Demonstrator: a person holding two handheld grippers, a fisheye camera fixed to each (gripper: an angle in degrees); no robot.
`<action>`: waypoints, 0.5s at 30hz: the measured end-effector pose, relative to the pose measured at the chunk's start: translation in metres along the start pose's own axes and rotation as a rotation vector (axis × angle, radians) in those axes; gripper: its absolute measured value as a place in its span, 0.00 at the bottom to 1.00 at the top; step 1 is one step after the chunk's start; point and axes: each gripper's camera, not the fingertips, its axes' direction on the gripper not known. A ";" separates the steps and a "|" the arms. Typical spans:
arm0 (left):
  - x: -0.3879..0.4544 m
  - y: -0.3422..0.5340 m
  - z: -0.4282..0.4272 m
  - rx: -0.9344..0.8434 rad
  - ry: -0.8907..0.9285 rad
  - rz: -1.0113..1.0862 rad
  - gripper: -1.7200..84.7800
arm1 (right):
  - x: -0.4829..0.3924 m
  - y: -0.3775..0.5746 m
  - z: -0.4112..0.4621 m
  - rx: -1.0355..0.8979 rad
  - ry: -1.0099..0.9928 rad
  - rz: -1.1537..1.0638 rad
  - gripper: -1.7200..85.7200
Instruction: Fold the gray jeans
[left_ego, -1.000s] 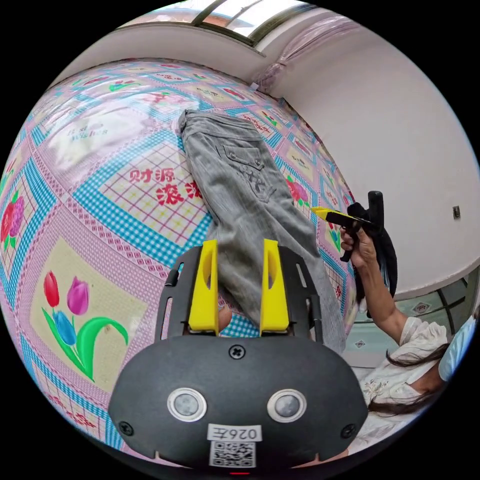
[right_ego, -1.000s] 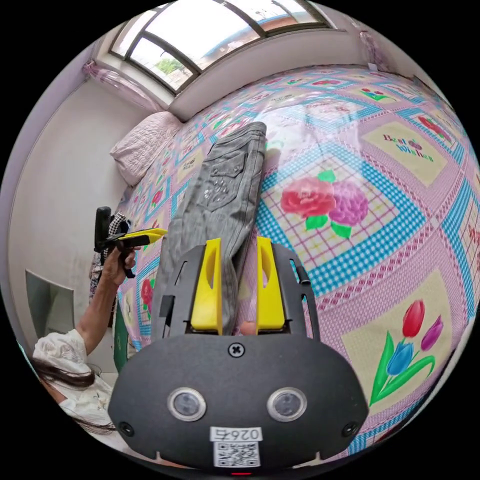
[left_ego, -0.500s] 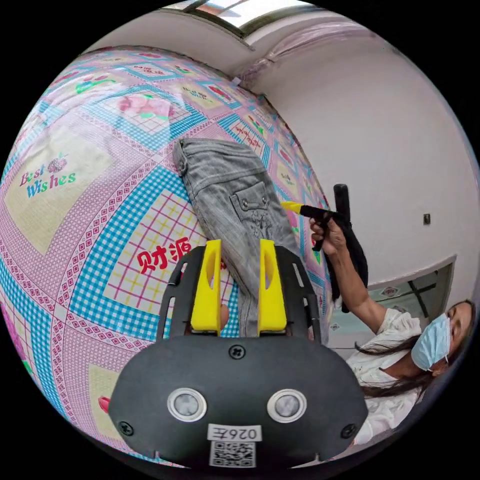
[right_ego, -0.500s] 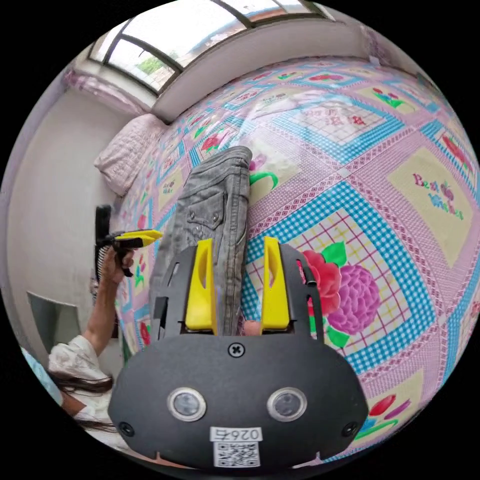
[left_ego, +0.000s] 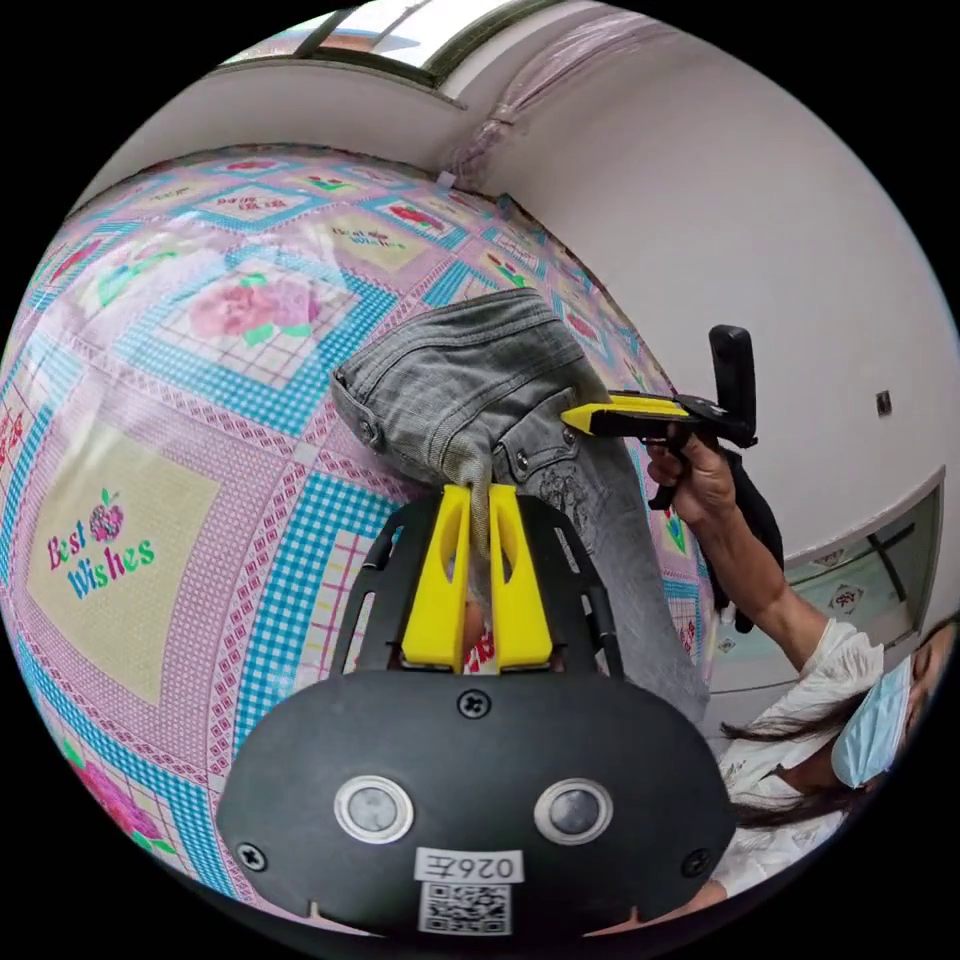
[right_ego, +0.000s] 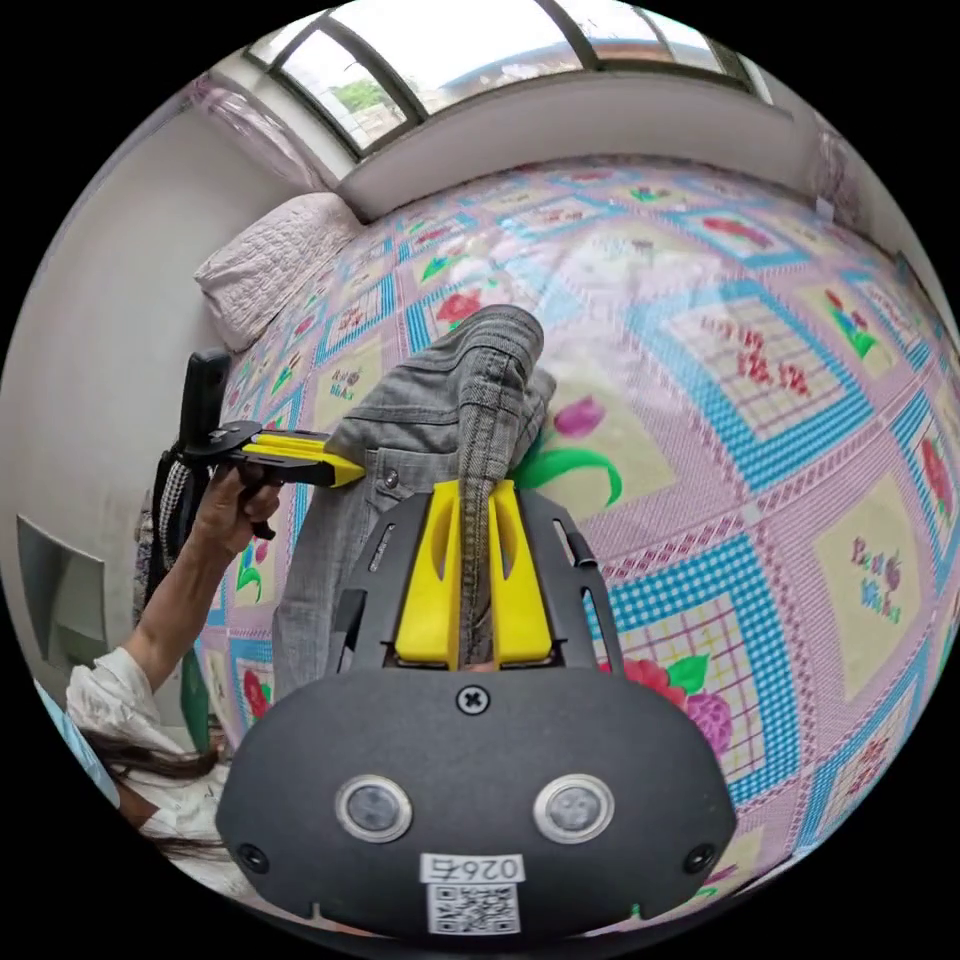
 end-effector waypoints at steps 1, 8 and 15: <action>-0.004 -0.010 -0.004 0.036 -0.007 -0.003 0.07 | 0.000 -0.024 -0.009 0.042 0.047 0.004 0.04; -0.031 -0.023 -0.054 0.088 -0.314 -0.101 0.08 | 0.003 -0.086 -0.067 0.155 0.356 0.032 0.09; -0.005 0.114 0.012 0.074 0.185 0.030 0.03 | -0.018 0.074 -0.093 0.148 -0.029 -0.079 0.06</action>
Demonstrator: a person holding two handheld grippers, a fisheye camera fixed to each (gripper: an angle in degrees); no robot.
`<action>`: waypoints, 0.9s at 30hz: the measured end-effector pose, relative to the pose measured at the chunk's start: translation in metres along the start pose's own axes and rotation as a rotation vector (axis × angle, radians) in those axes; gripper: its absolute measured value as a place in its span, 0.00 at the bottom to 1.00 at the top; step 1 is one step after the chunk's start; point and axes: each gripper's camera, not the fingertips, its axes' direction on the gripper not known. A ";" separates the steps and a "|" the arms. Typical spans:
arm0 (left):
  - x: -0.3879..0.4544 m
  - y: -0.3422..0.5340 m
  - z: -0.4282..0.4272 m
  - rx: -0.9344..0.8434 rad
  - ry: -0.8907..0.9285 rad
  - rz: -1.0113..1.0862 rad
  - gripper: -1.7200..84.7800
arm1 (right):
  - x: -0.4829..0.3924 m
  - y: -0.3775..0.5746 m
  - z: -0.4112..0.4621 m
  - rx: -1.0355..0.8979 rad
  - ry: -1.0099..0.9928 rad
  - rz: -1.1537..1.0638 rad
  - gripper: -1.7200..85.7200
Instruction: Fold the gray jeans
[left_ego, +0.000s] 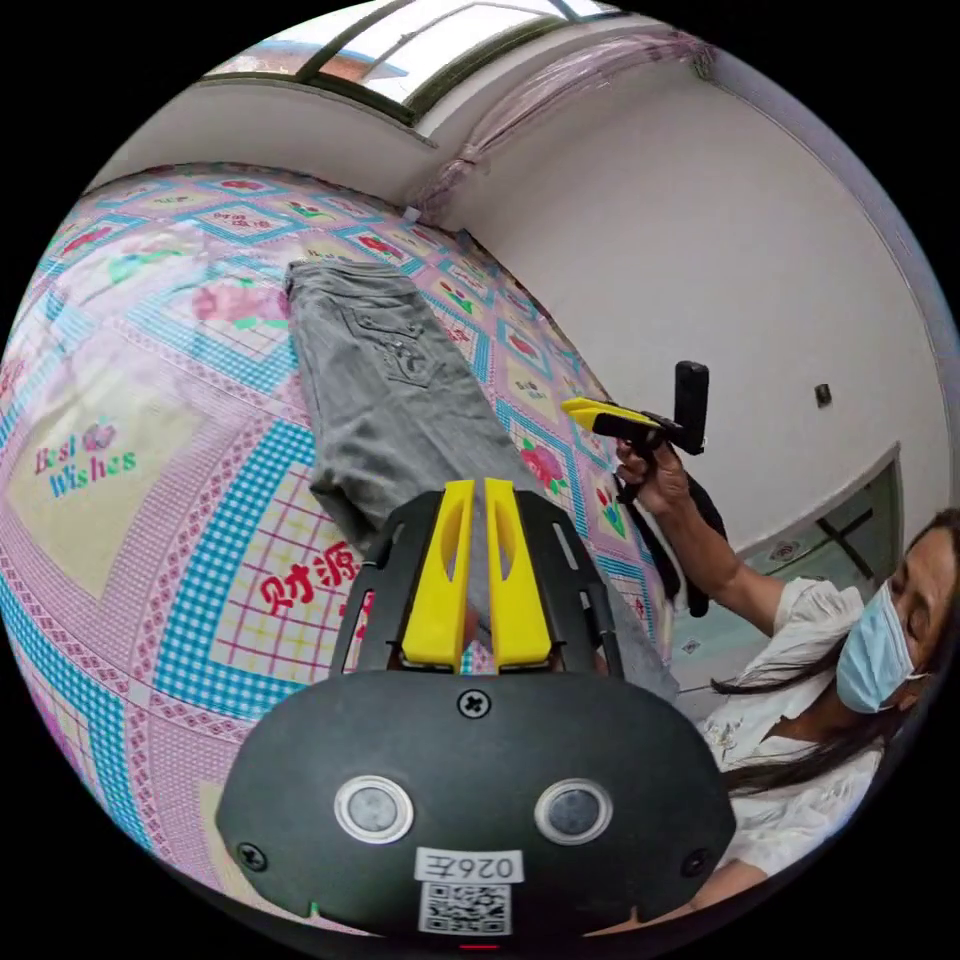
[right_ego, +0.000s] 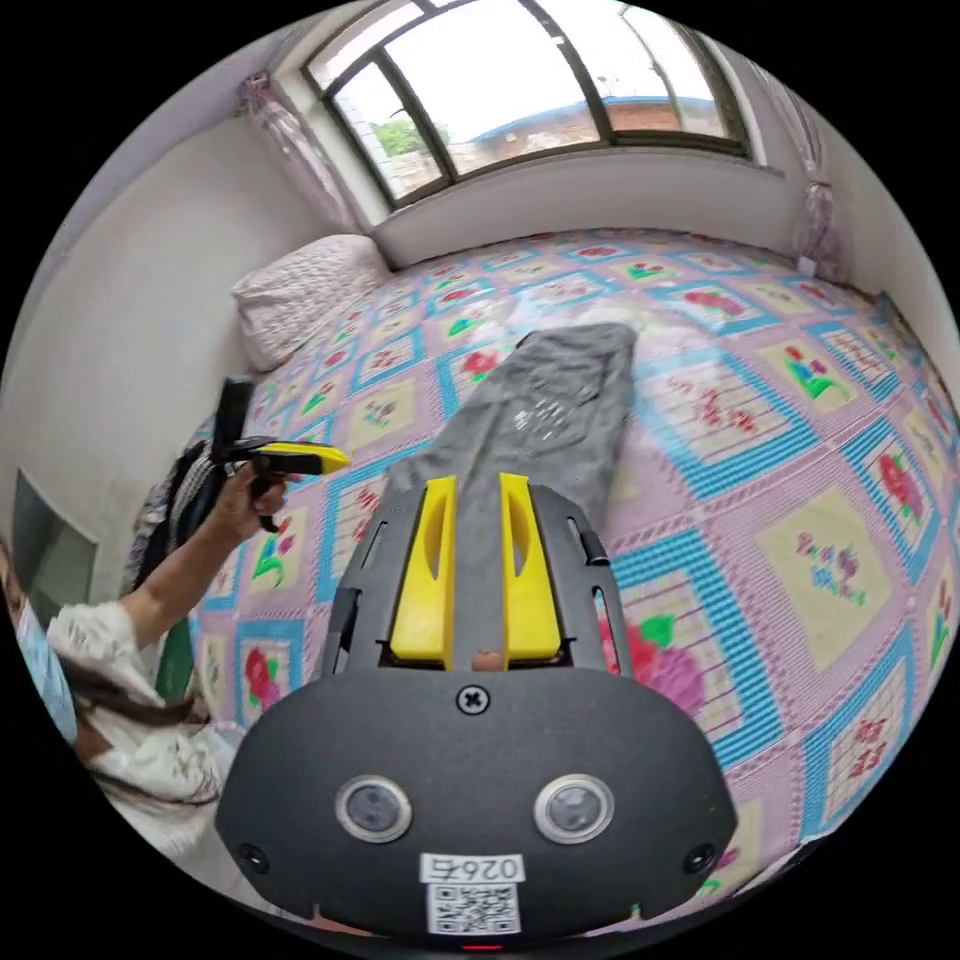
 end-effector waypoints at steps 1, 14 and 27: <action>0.004 0.011 0.011 -0.009 0.034 0.001 0.02 | -0.013 0.030 0.000 -0.004 -0.057 -0.011 0.05; 0.161 0.261 0.178 -0.352 -0.185 0.092 0.01 | -0.097 0.324 -0.042 -0.260 -0.202 0.025 0.01; 0.237 0.460 0.202 -0.199 -0.430 -0.258 0.01 | -0.150 0.489 -0.141 -0.351 -0.429 0.065 0.02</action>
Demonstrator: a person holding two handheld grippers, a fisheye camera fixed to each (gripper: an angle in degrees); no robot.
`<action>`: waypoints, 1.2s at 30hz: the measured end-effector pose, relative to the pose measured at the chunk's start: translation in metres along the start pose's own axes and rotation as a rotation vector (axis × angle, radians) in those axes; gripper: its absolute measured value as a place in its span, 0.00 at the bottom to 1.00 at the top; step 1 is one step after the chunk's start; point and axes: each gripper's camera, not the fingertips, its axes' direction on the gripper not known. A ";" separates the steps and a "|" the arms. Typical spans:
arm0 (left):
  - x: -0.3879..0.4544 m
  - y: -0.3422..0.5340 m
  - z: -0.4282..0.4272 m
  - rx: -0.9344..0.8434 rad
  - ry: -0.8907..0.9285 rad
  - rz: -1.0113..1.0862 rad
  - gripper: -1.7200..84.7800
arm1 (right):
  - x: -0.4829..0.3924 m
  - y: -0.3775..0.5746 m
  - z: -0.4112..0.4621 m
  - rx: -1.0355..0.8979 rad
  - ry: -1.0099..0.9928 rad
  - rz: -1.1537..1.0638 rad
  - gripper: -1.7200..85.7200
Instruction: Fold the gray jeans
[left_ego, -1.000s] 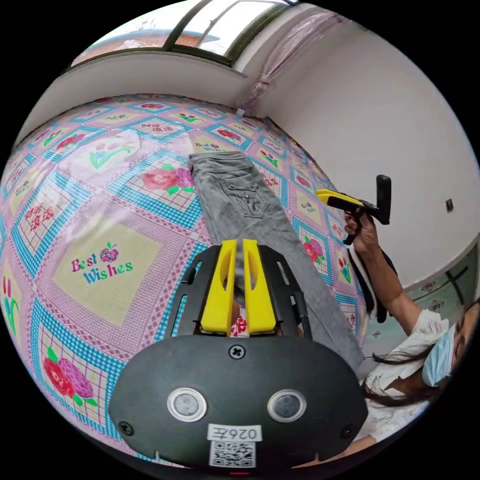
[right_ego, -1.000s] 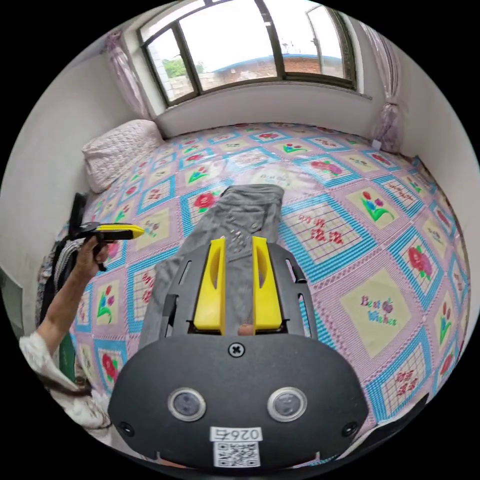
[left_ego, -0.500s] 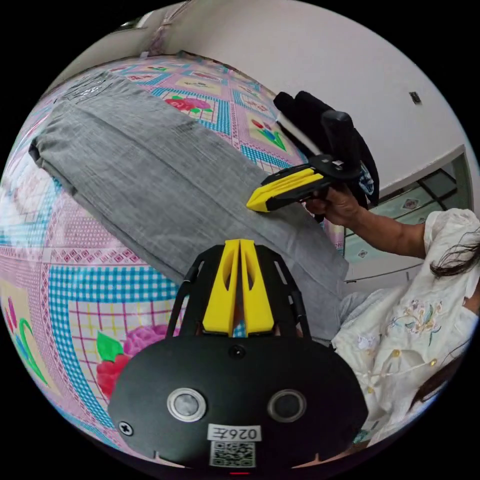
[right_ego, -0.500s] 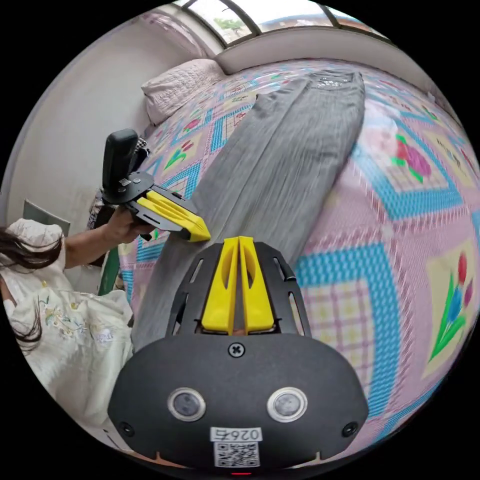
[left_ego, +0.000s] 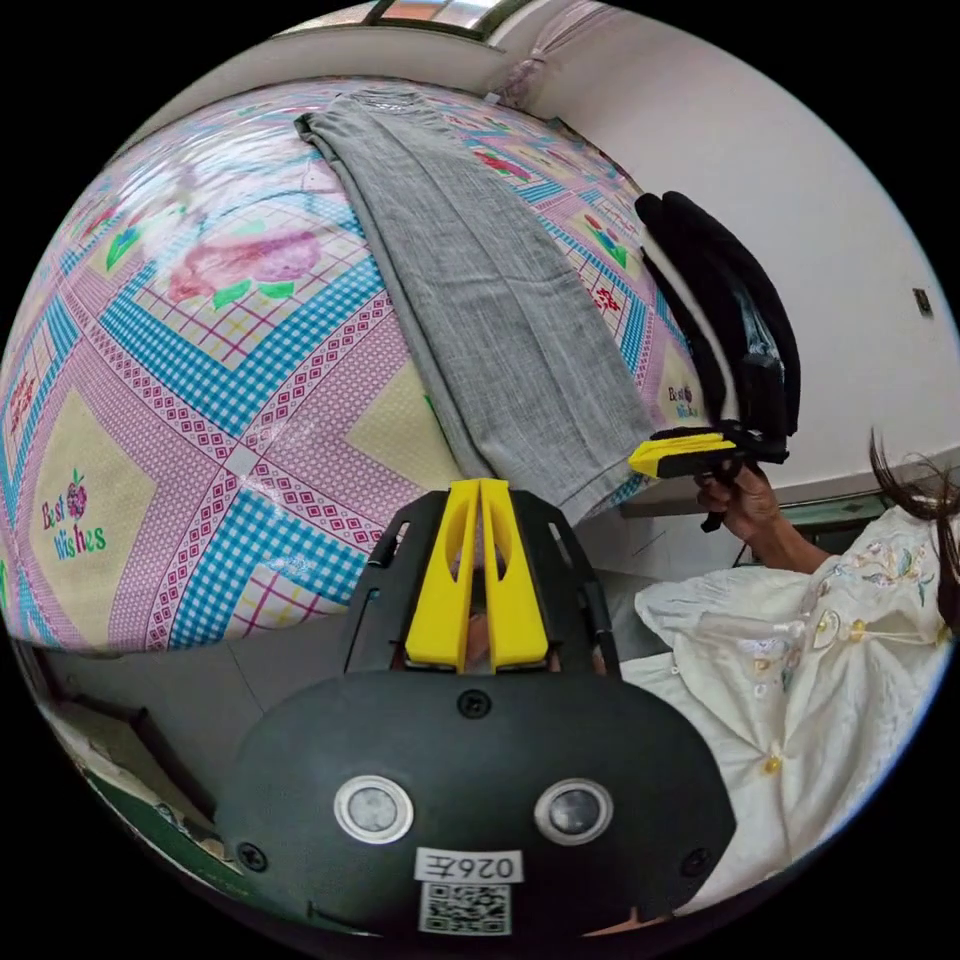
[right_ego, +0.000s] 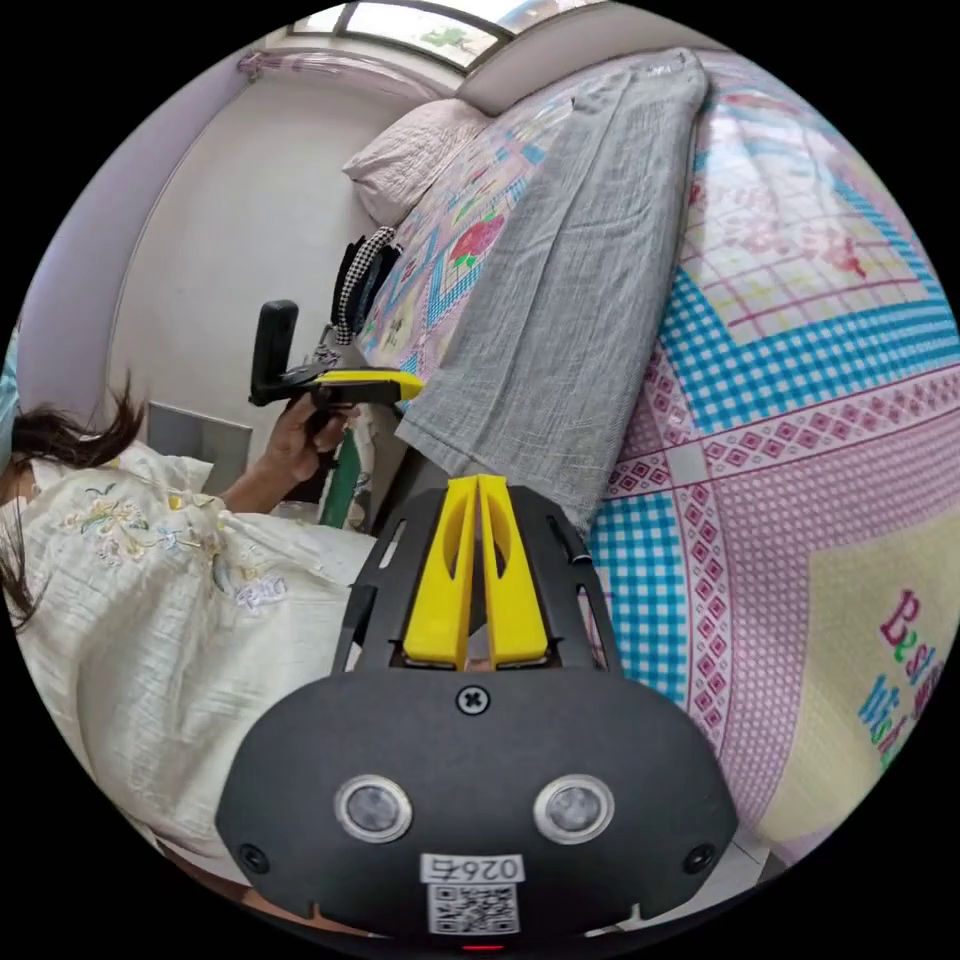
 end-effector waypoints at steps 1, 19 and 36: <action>0.002 0.002 0.002 0.010 -0.021 0.003 0.01 | -0.007 0.001 -0.011 0.051 0.063 -0.002 0.02; 0.023 0.054 0.089 0.061 0.052 0.231 0.01 | -0.044 0.036 -0.040 0.412 0.250 0.273 0.09; 0.035 0.090 0.152 0.110 -0.190 0.292 0.19 | -0.088 0.019 -0.012 0.343 0.436 0.182 0.12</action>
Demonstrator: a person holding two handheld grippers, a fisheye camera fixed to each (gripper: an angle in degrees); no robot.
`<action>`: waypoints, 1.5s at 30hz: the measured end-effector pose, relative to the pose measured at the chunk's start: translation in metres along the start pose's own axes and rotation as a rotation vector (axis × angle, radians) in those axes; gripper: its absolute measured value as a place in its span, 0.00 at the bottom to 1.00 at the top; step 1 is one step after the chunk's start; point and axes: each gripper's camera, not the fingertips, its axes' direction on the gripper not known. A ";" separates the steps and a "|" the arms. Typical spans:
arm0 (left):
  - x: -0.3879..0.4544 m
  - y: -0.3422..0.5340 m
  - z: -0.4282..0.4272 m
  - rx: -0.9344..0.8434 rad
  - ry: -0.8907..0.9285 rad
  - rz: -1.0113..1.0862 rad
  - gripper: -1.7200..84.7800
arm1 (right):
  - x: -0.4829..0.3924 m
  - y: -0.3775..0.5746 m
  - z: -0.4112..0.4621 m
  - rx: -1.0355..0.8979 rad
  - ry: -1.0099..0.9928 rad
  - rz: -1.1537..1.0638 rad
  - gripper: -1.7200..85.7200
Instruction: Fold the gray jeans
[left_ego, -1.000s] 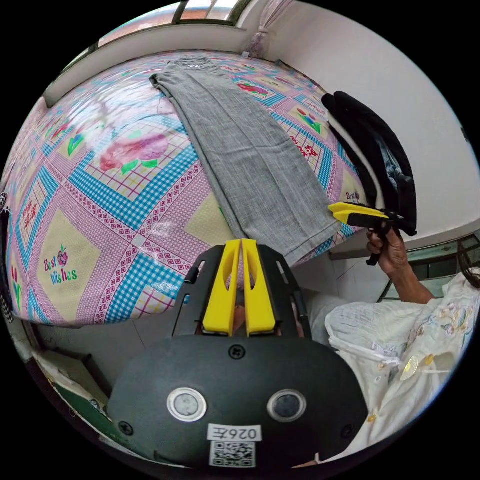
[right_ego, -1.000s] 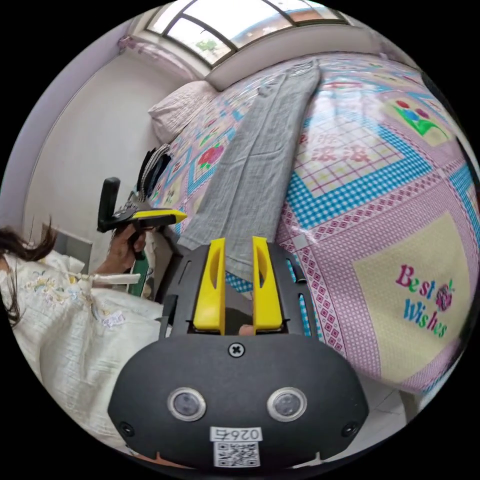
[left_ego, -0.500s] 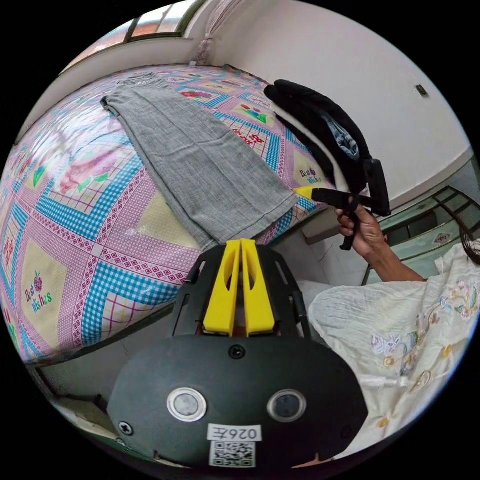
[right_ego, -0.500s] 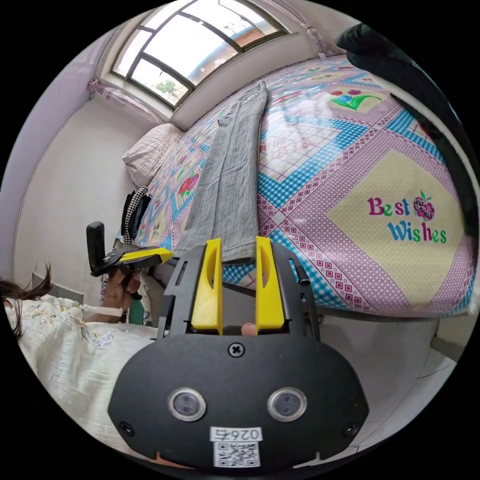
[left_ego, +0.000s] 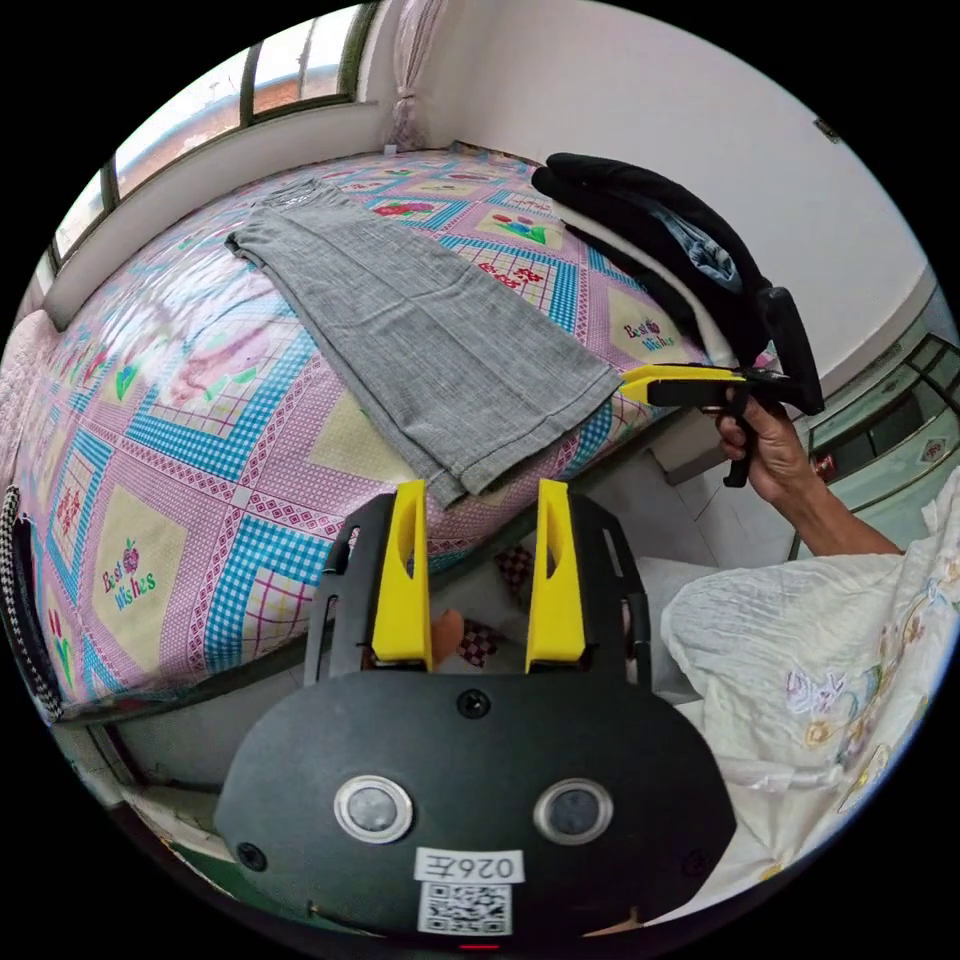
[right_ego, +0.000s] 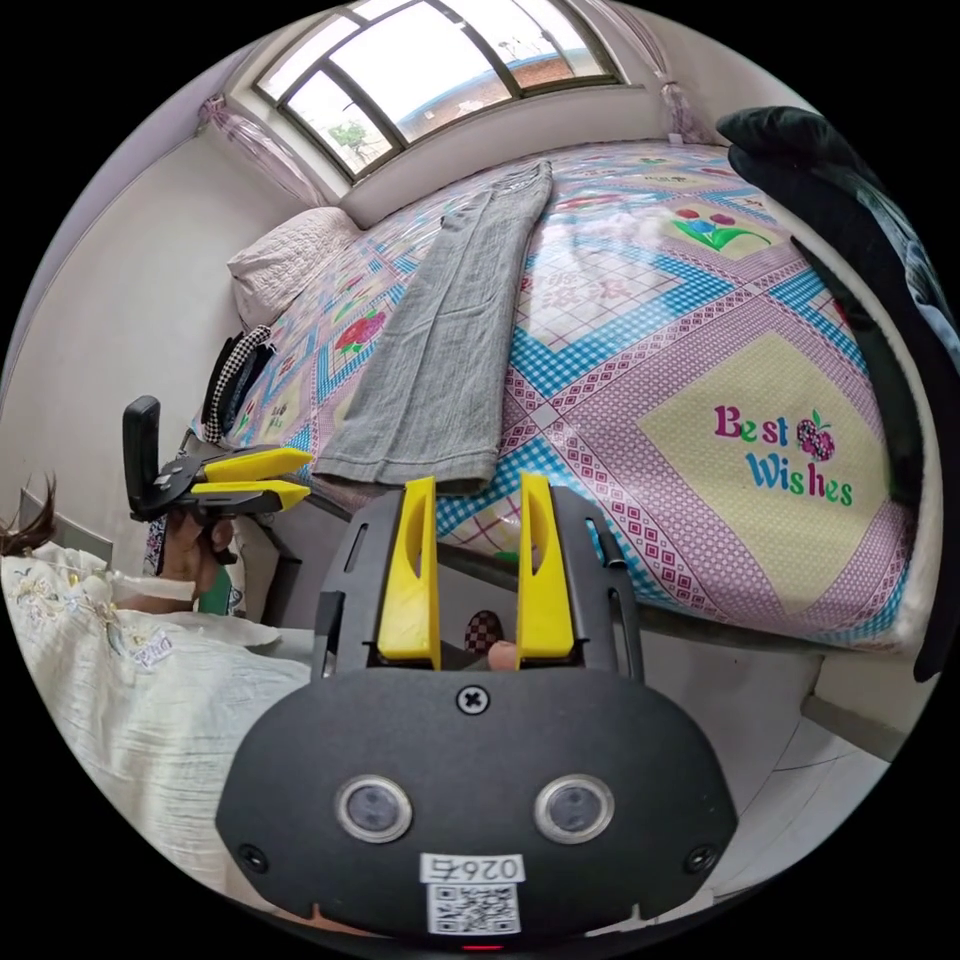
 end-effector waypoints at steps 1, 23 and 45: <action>0.001 0.002 -0.001 0.008 -0.020 0.002 0.19 | -0.001 -0.002 0.002 -0.005 0.003 -0.005 0.12; -0.032 -0.008 0.052 -0.180 -0.051 -0.016 0.06 | -0.020 -0.025 0.034 -0.140 -0.168 -0.022 0.02; -0.164 -0.011 0.014 -0.028 0.459 -0.372 0.02 | -0.008 -0.086 0.025 -0.205 -0.042 -0.034 0.04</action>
